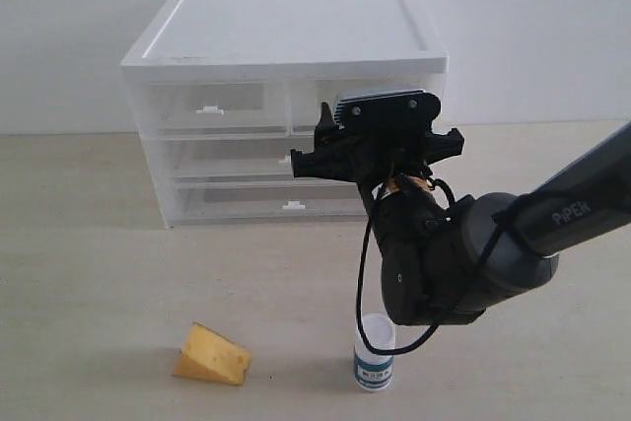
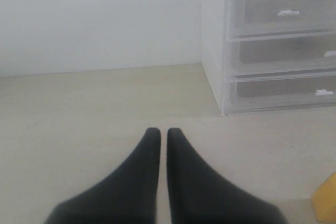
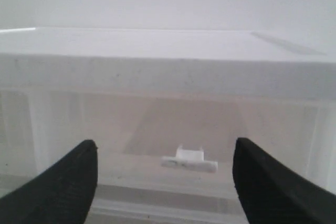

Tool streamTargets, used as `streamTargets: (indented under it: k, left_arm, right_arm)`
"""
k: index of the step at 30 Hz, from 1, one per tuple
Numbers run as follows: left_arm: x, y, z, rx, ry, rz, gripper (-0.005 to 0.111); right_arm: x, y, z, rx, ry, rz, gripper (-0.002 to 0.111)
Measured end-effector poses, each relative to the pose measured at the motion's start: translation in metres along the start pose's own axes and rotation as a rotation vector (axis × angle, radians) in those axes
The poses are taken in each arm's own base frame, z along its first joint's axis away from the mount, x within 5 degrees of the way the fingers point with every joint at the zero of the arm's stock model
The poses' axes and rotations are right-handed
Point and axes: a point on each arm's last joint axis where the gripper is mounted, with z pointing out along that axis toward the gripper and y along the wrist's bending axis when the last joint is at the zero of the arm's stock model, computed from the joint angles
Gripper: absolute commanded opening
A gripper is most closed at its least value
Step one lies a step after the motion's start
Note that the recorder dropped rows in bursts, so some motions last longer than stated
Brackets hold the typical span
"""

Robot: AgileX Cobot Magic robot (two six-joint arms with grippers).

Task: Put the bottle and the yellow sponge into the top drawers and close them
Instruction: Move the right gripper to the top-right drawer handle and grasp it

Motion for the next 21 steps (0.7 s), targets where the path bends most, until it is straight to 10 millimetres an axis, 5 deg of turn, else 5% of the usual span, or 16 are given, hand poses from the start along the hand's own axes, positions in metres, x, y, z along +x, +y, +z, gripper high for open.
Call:
streamTargets:
  k: [14, 21]
  left_arm:
    - [0.000, 0.000, 0.000, 0.000, 0.000, 0.000, 0.004]
    - [0.000, 0.000, 0.000, 0.000, 0.000, 0.000, 0.004]
  right_arm:
    - [0.003, -0.016, 0.007, 0.059, 0.038, -0.005, 0.066]
    - [0.004, -0.018, 0.010, 0.057, 0.052, -0.001, 0.051]
